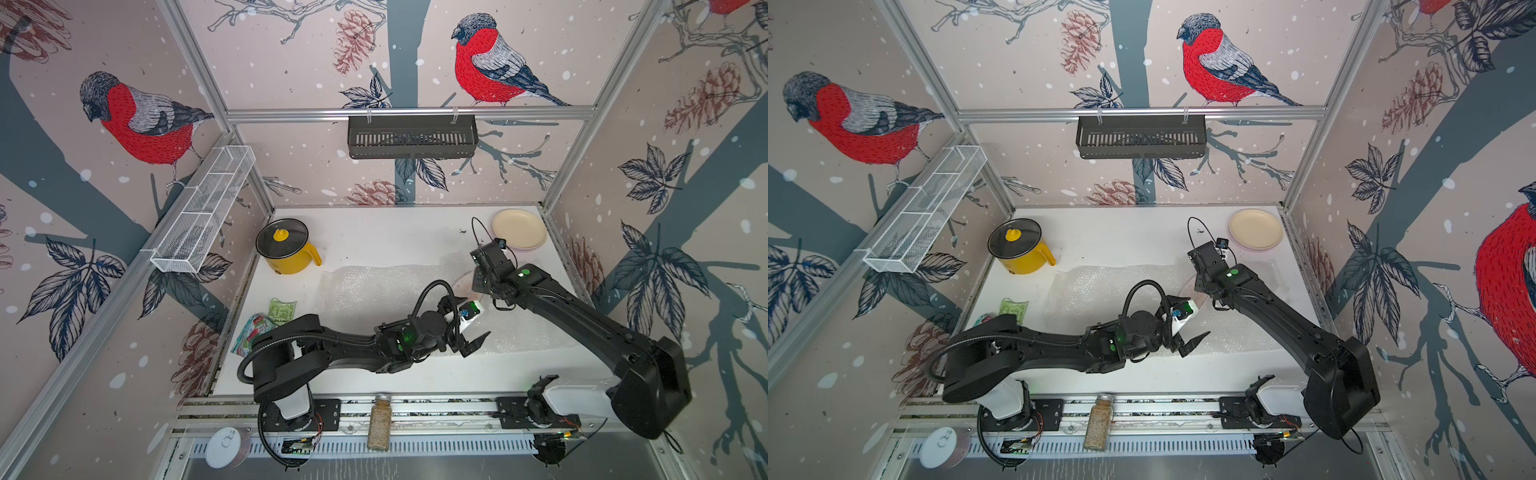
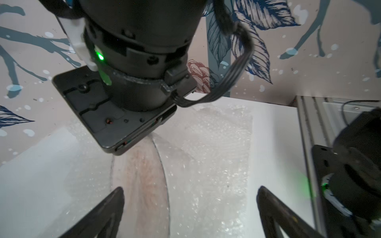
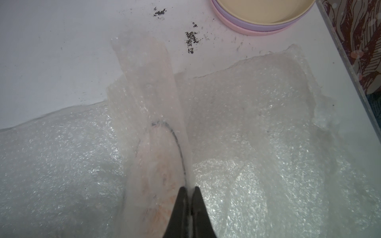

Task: Unpack dinner plates from bubble wrap
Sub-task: Adjust the bubble wrap on the bubble wrap.

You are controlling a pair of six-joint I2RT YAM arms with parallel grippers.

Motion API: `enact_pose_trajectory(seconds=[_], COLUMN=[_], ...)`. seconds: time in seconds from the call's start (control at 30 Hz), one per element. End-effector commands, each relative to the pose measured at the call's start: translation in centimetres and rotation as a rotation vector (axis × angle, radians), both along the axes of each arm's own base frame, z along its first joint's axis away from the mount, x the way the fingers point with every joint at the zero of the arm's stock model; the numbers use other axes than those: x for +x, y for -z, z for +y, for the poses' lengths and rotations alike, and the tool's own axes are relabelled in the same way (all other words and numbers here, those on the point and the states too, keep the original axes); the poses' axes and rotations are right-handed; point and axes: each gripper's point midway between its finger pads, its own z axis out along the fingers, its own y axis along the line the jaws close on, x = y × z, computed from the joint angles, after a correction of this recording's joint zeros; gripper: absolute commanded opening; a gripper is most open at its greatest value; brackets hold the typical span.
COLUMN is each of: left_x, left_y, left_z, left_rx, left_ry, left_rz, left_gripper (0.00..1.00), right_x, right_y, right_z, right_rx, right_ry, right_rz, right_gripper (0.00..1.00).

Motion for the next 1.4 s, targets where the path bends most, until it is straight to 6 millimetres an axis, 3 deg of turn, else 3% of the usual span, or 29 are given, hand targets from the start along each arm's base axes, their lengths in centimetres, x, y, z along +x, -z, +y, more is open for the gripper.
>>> enact_pose_trajectory(seconds=[0.0, 0.17, 0.47, 0.73, 0.97, 1.03, 1.1, 1.17, 1.27, 1.37], left_x=[1.3, 2.9, 4.7, 5.0, 4.8, 4.5, 4.4, 4.3, 4.5, 4.7], left_y=[-2.8, -1.4, 1.7, 2.3, 1.3, 1.0, 0.6, -0.3, -2.3, -4.2], left_z=[-0.9, -2.2, -1.7, -2.1, -2.1, -2.2, -2.1, -1.9, -1.1, 0.5], left_rx=[-0.094, -0.091, -0.058, -0.031, -0.05, -0.052, -0.055, -0.07, -0.117, -0.19], left_ry=[-0.058, -0.122, -0.25, -0.264, -0.251, -0.236, -0.237, -0.232, -0.255, -0.258], left_rz=[-0.091, -0.073, -0.016, 0.019, 0.049, 0.055, 0.063, 0.063, 0.075, 0.135], left_gripper=[0.98, 0.92, 0.7, 0.23, 0.0, 0.0, 0.0, 0.0, 0.0, 0.0], right_x=[0.4, 0.4, 0.6, 1.2, 2.3, 2.6, 2.9, 3.2, 3.9, 4.3], right_y=[-0.6, -0.7, -1.2, -1.1, -2.8, -3.5, -4.1, -5.0, -7.1, -10.7], right_z=[0.5, 0.6, 0.3, 0.6, 1.8, 2.2, 2.8, 3.2, 3.7, 4.5], right_rx=[0.042, 0.048, 0.055, 0.068, 0.111, 0.126, 0.145, 0.162, 0.183, 0.228], right_ry=[0.008, 0.007, 0.012, 0.015, 0.004, -0.006, -0.024, -0.04, -0.075, -0.132], right_rz=[-0.025, -0.029, -0.043, -0.049, -0.081, -0.094, -0.102, -0.12, -0.182, -0.268], right_gripper=[0.02, 0.02, 0.02, 0.02, 0.03, 0.04, 0.1, 0.22, 0.48, 0.74])
